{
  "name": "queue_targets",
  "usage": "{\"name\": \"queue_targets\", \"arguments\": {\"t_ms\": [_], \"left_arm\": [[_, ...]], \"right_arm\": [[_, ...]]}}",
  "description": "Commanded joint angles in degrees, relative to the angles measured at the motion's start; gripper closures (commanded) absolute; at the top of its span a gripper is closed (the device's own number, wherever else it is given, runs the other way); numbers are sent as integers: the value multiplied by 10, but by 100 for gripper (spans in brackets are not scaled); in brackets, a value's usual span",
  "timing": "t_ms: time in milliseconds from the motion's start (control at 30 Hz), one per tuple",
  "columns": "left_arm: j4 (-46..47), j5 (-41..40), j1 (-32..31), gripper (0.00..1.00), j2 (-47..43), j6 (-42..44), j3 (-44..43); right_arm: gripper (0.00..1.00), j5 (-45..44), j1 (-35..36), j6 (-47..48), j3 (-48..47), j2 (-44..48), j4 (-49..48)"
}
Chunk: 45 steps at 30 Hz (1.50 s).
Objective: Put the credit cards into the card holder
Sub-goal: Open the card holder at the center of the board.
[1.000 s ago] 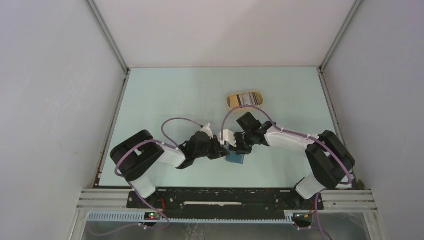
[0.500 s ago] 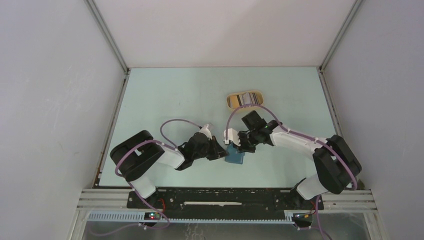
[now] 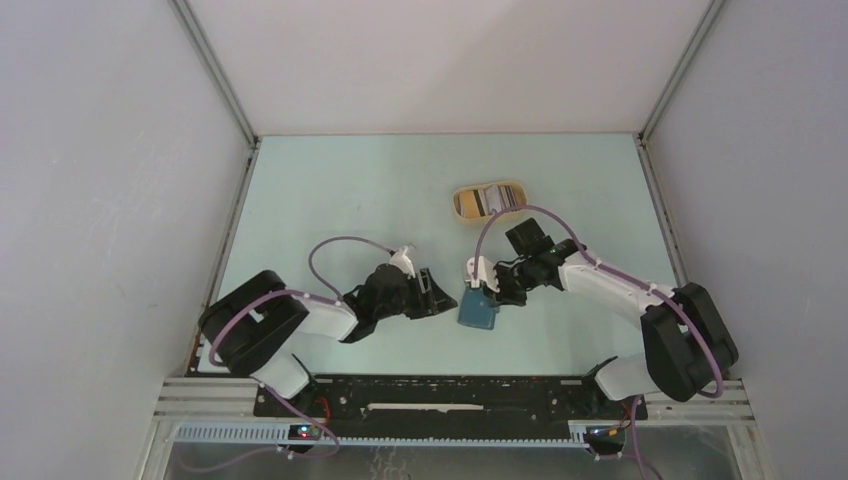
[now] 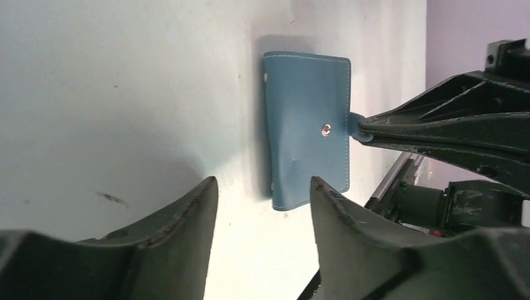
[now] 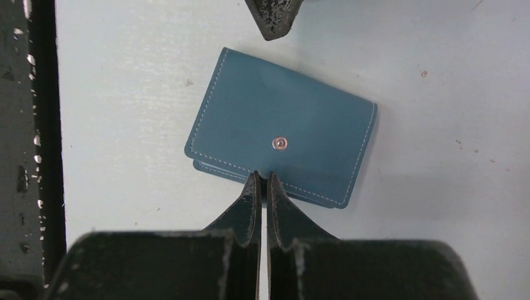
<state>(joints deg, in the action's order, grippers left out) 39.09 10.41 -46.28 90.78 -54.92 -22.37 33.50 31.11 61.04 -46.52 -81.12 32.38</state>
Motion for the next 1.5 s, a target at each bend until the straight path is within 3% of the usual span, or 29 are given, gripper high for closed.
{"name": "queue_targets", "arguments": {"t_ms": [0,333,633,933,1067,1200,1333,1367,1467], "left_arm": [[-38,-23,5,35,-65,50,12],[10,21,5,15,-81,74,22],[39,31,10,9,-83,62,30],[-61,-10,13,8,-102,86,5],[-92,-25,15,23,-97,91,-7],[-93,-14,19,52,-80,94,-17],[-87,-8,21,91,-69,92,-22],[-87,-10,22,96,-69,91,-21],[-94,-21,26,99,-73,87,-13]], "right_arm": [[100,64,-6,4,-2,41,-8],[100,119,-10,-93,-12,80,-75],[100,142,-30,-102,-12,89,-75],[100,171,-37,-103,-12,104,-77],[100,177,-47,-85,-12,105,-62],[100,179,-71,-39,-12,97,-22],[100,166,-91,-2,-6,100,2],[100,158,-94,7,-4,100,6],[100,117,-97,41,1,93,25]]}}
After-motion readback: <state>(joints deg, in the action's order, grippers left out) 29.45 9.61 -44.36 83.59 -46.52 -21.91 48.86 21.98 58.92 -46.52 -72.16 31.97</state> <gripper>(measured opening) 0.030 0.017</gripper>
